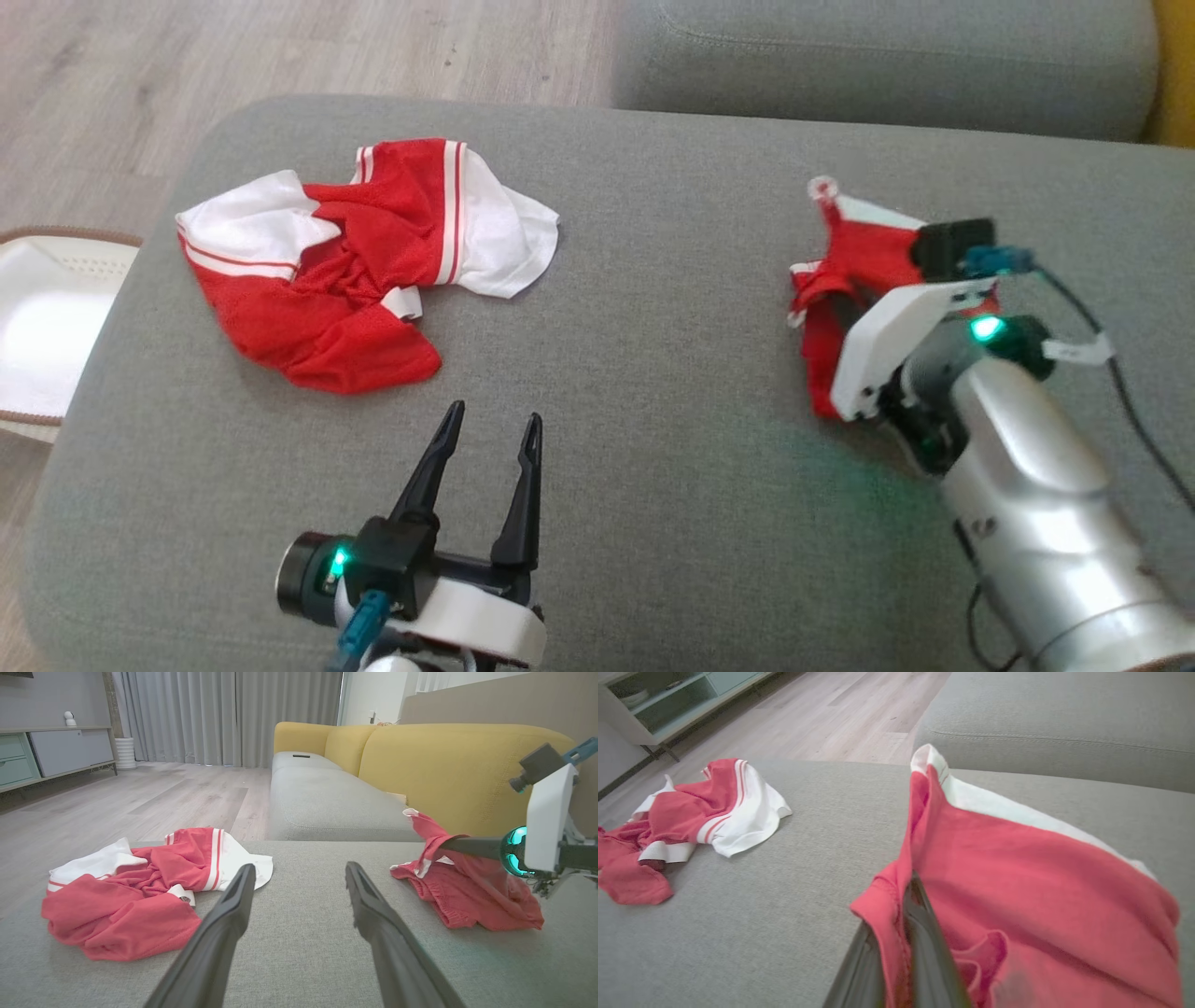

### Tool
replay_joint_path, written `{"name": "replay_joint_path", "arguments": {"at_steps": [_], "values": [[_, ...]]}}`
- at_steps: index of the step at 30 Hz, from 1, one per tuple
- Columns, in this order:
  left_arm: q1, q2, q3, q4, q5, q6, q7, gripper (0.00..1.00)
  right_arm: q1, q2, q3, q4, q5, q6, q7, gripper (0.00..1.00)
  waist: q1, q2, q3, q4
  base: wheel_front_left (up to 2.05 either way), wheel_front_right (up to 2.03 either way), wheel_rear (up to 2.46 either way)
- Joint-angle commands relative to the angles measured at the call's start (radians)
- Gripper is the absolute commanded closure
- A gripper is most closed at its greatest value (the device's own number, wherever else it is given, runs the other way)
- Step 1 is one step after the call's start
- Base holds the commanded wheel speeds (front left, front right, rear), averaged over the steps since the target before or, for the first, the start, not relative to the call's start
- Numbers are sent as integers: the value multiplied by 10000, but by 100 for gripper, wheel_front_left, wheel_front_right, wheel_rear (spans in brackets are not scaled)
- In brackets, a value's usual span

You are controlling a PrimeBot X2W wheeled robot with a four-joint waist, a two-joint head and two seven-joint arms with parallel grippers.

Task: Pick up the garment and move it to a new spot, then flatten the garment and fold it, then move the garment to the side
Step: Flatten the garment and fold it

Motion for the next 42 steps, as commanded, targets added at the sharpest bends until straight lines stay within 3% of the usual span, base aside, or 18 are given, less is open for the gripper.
{"name": "replay_joint_path", "arguments": {"at_steps": [1, 7, 17, 24, 25, 26, 27, 33, 42], "values": [[-204, -71, 250, -269, -54, -34, -61, 0, -36, 236, 162, -499, 65, 65, -55, 0, 0, 0, -58, 3, 0, 0, 0], [-48, -72, 346, -262, -16, -5, -61, 0, 656, 364, 40, -1758, 557, 65, -546, 0, 0, 0, -310, -165, 0, 0, 0], [322, -72, 689, -487, 59, 75, -61, 0, 3769, -402, -901, -4445, 916, 65, -1082, 0, 0, 0, -516, -701, 0, 0, 0], [487, -72, 872, -518, 183, -43, -61, 0, 5264, -688, -1668, -5364, 1111, 65, -1082, 0, 0, 0, -514, -884, 0, 0, 0], [503, -72, 888, -525, 198, -57, -61, 0, 5342, -723, -1744, -5455, 1106, 65, -1055, 9, 0, 0, -509, -897, 0, 0, 0], [515, -72, 891, -530, 210, -67, -61, 0, 5360, -751, -1782, -5542, 1107, 65, -1035, 74, 0, 0, -499, -901, 0, 0, 0], [518, -72, 887, -535, 220, -76, -61, 0, 5322, -770, -1809, -5591, 1114, 65, -994, 100, 0, 0, -481, -902, 0, 0, 0], [308, -72, 683, -530, 197, -133, -61, 0, 4002, -818, -1404, -4993, 879, 65, -793, 100, 0, 0, -238, -666, 0, 0, 0], [-104, -72, 283, -318, 23, -173, -61, 0, 2230, -192, -490, -1159, 529, 65, -795, 100, 0, 0, -49, 183, 0, 0, 0]]}}
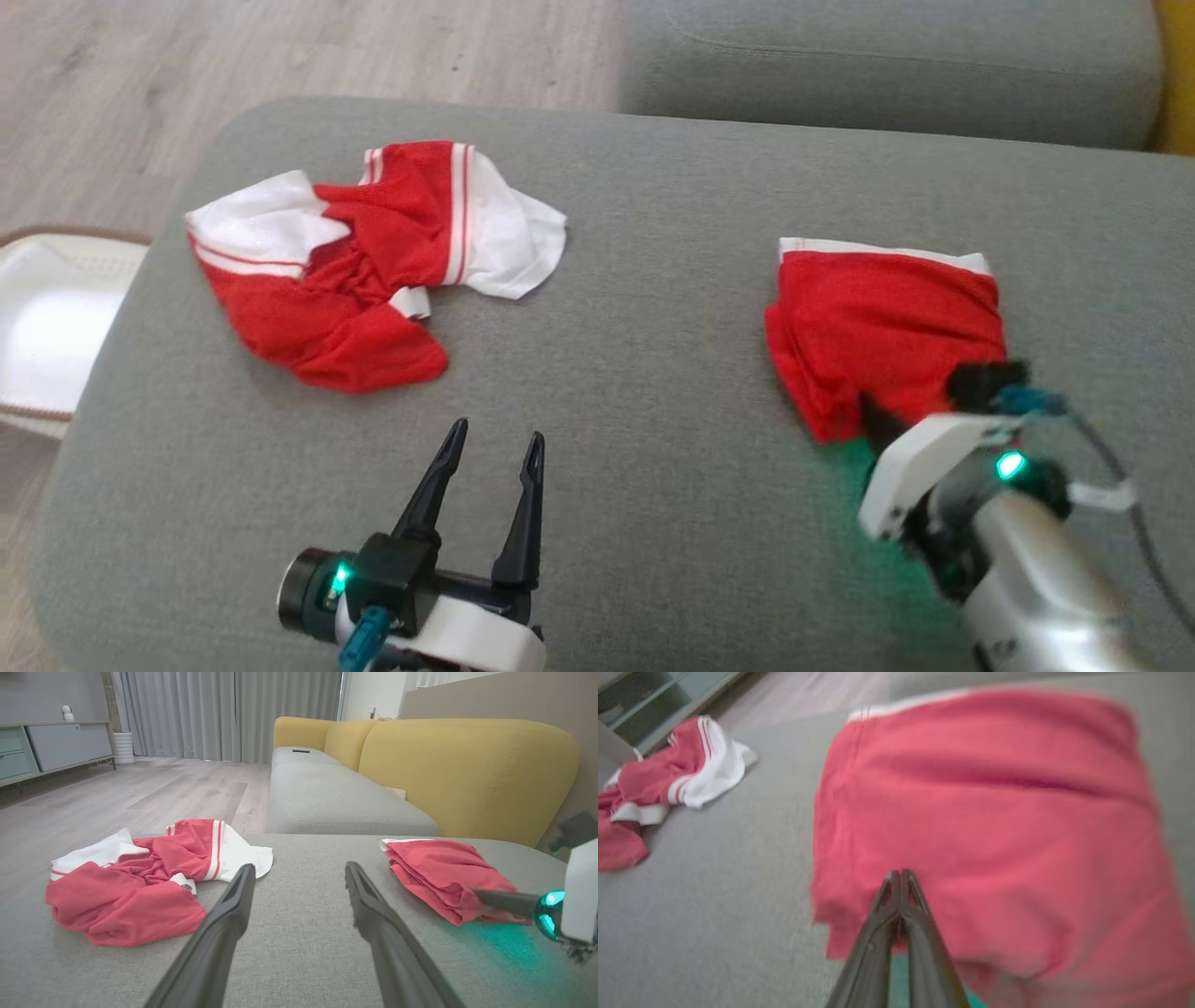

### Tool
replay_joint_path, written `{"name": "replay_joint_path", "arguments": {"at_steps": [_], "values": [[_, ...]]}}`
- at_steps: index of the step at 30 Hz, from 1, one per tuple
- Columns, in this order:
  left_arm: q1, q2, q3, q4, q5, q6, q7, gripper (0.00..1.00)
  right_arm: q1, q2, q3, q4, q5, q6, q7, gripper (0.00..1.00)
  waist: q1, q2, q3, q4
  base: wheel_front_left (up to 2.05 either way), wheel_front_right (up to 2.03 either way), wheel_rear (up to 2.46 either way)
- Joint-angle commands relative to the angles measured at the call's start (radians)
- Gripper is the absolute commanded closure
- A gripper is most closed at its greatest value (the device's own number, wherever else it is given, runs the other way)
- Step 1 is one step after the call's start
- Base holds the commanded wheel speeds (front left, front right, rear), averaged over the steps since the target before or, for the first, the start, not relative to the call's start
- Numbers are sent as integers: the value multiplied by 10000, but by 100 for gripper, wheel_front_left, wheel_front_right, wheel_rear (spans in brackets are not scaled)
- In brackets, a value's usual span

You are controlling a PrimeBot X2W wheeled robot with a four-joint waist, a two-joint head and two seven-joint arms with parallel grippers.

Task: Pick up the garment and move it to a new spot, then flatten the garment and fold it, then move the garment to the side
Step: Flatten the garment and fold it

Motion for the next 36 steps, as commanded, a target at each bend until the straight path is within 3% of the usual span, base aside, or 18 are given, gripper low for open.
{"name": "replay_joint_path", "arguments": {"at_steps": [1, 5, 11, 12, 13, 16, 19, 24, 29, 33, 36], "values": [[-448, -78, 229, -266, -63, 12, -61, 0, -274, 270, 385, 153, 49, 67, -31, 100, 0, 0, 25, 223, 0, 0, 0], [-443, -78, 253, -263, -75, 55, -61, 0, -283, 857, 1199, 745, 643, 67, -259, 100, 0, 0, -45, 358, 0, 0, 0], [-272, -78, 431, -253, -8, 84, -61, 0, 6, 1188, 2643, 229, 1886, 67, -1030, 98, 0, 0, -442, 103, 0, 0, 0], [-218, -78, 482, -257, -10, 97, -61, 0, 72, 1201, 2825, 105, 2026, 67, -1237, 40, 0, 0, -533, 25, 0, 0, 0], [-157, -78, 554, -259, -17, 115, -61, 0, 148, 1209, 2995, 8, 2102, 67, -1466, 0, 0, 0, -645, -65, 0, 0, 0], [34, -78, 877, -262, -32, 172, -61, 0, 358, 1181, 3227, -134, 2098, 67, -2266, 0, 0, 0, -870, -365, 0, 0, 0], [311, -55, 1420, -272, -31, 218, -61, 0, 585, 684, 3140, -87, 1625, 67, -3304, 0, 0, 0, -1165, -789, 0, 0, 0], [643, -5, 1953, -258, 27, 260, -61, 0, 875, 122, 2578, -497, 1081, 67, -3741, 0, 0, 0, -1450, -1204, 0, 0, 0], [1076, 32, 2500, -294, 169, 275, -61, 0, 1710, -356, 1002, -2432, 156, 67, -3777, 0, 0, 0, -1740, -1659, 0, 0, 0], [1527, 24, 2809, -403, 300, 280, -61, 0, 2971, -203, -240, -4074, -502, 67, -3780, 0, 0, 0, -2040, -1854, 0, 0, 0], [1873, 15, 2995, -533, 386, 268, -61, 0, 3792, -211, -526, -4697, -1002, 67, -3780, 0, 0, 0, -2189, -1960, 0, 0, 0]]}}
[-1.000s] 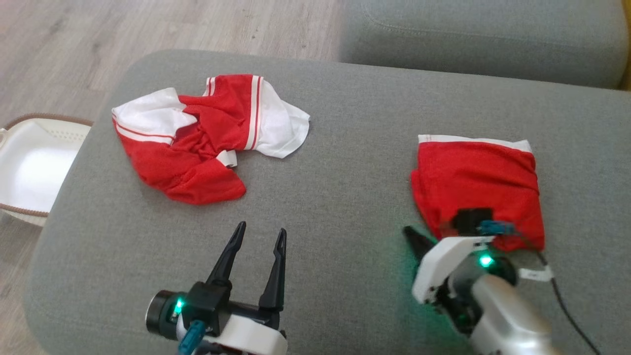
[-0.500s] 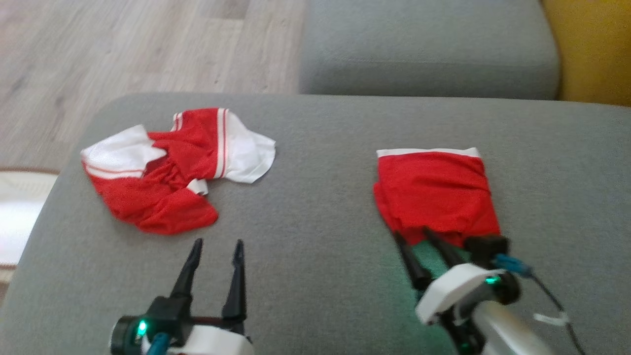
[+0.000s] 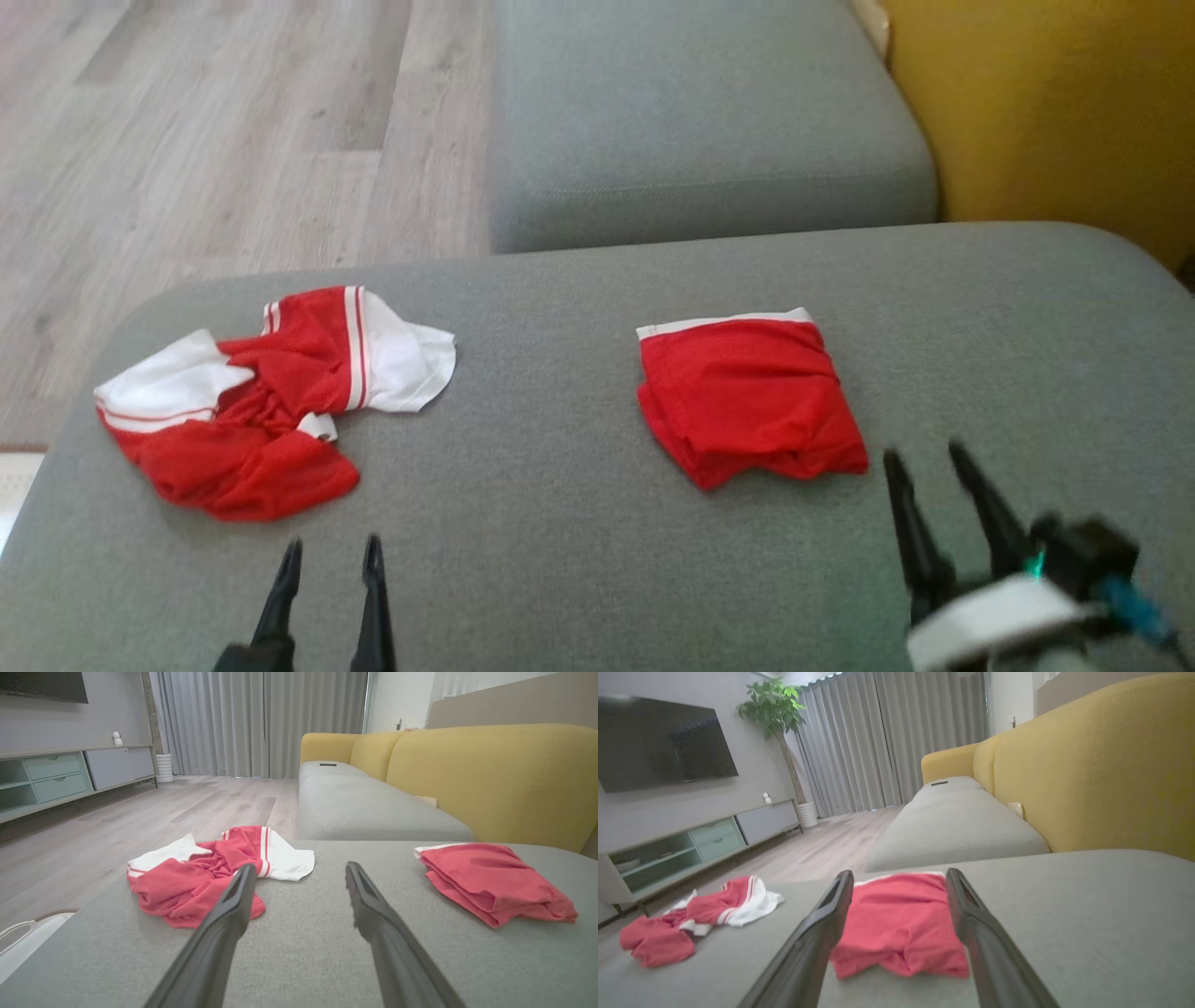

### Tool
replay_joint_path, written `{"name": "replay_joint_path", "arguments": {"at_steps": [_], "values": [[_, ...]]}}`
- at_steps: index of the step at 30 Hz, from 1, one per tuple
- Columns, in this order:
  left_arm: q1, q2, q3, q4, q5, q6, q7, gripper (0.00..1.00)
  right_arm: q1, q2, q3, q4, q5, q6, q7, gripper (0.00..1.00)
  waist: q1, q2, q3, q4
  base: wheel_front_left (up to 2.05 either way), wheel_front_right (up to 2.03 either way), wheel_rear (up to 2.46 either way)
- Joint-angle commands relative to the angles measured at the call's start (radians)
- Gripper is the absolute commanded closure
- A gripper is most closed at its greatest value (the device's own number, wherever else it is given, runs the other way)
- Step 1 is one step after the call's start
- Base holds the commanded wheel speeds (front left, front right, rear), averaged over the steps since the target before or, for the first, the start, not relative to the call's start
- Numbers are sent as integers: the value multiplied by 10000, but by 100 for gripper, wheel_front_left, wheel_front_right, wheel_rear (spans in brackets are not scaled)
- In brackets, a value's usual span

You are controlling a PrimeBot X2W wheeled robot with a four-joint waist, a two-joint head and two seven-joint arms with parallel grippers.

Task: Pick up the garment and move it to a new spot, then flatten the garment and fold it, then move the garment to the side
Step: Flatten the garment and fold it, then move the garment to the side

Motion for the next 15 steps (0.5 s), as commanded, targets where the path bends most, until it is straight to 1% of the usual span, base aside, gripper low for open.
{"name": "replay_joint_path", "arguments": {"at_steps": [1, 7, 10, 15], "values": [[-299, -39, 423, -449, 147, 18, -63, 0, -92, -66, 130, -430, -312, 67, -109, 0, 0, 0, -115, -103, 0, 0, 0], [226, -55, 575, -652, 412, -58, -63, 0, 747, 90, -135, -681, -1129, 67, -109, 0, 0, 0, -220, -120, 0, 0, 0], [412, -59, 633, -687, 576, -18, -63, 0, 1007, 277, -320, -771, -1362, 67, -109, 0, 0, 0, -247, -74, 0, 0, 0], [524, -58, 630, -590, 712, -109, -63, 0, 1181, 461, -426, -771, -1579, 67, -110, 0, 0, 0, -288, -1, 0, 0, 0]]}}
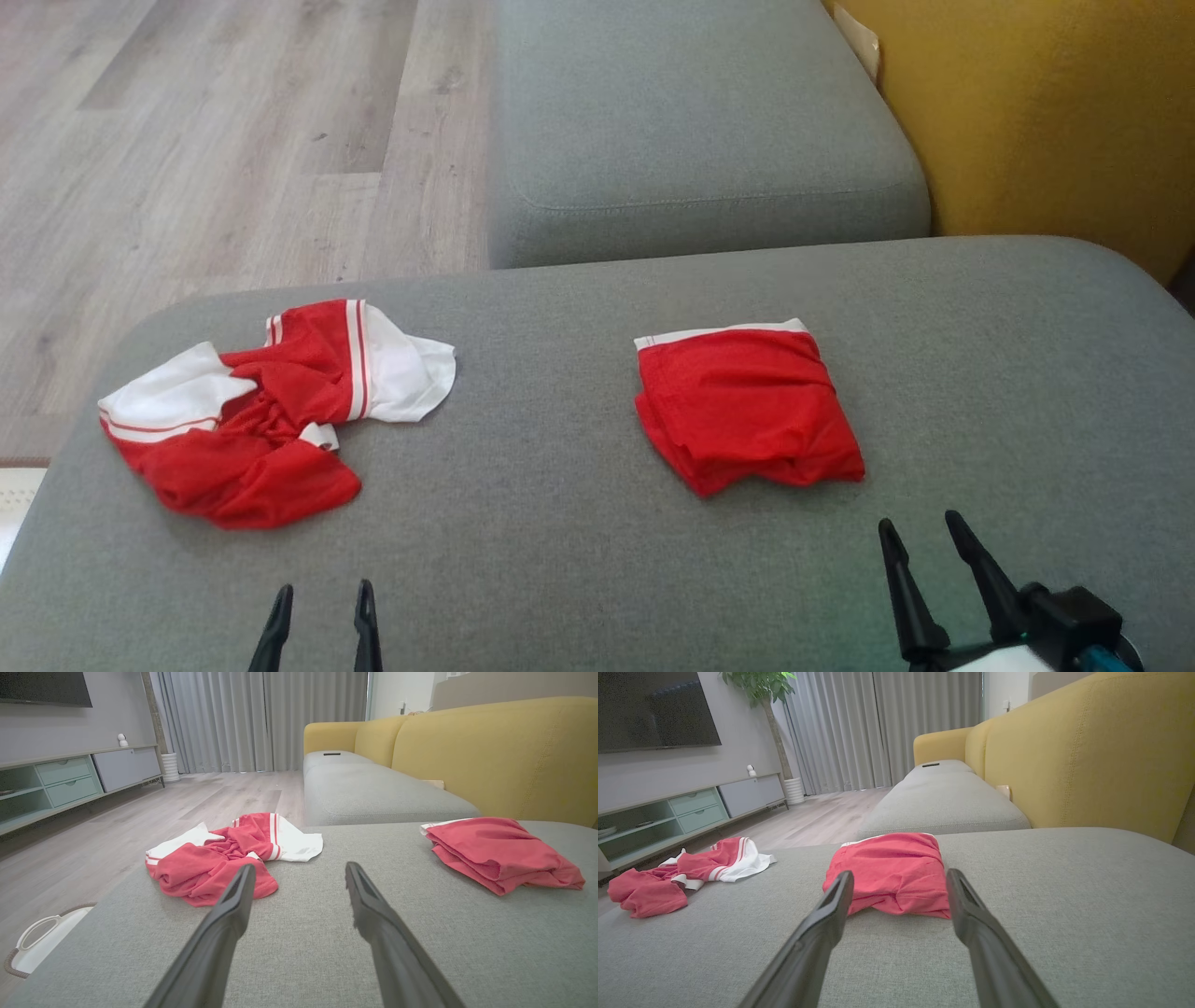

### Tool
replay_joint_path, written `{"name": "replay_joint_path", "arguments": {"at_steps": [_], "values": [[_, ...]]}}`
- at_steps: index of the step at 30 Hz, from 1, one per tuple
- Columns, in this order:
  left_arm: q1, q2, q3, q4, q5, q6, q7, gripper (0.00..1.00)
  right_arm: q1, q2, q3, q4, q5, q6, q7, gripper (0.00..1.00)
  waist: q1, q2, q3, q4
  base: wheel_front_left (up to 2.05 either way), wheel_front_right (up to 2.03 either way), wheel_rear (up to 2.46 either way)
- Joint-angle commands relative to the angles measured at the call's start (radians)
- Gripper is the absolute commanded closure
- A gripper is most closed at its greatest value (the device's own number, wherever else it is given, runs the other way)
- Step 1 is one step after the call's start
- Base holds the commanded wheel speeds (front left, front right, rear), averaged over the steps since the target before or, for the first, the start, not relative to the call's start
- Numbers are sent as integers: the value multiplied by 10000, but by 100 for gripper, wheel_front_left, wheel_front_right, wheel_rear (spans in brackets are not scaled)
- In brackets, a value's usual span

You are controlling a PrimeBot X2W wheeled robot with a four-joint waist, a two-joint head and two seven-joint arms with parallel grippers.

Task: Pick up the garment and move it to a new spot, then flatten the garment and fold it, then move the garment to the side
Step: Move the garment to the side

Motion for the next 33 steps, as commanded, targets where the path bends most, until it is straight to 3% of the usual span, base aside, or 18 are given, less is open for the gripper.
{"name": "replay_joint_path", "arguments": {"at_steps": [1, 33], "values": [[-450, -56, 338, -263, 140, -60, -63, 0, -386, -69, 145, -320, -93, 67, -110, 0, 0, 0, -26, 27, 0, 0, 0], [-625, -102, 284, 117, 94, -243, -63, 0, -436, -120, 472, -139, -223, 67, -110, 0, 0, 0, 55, 7, 0, 0, 0]]}}
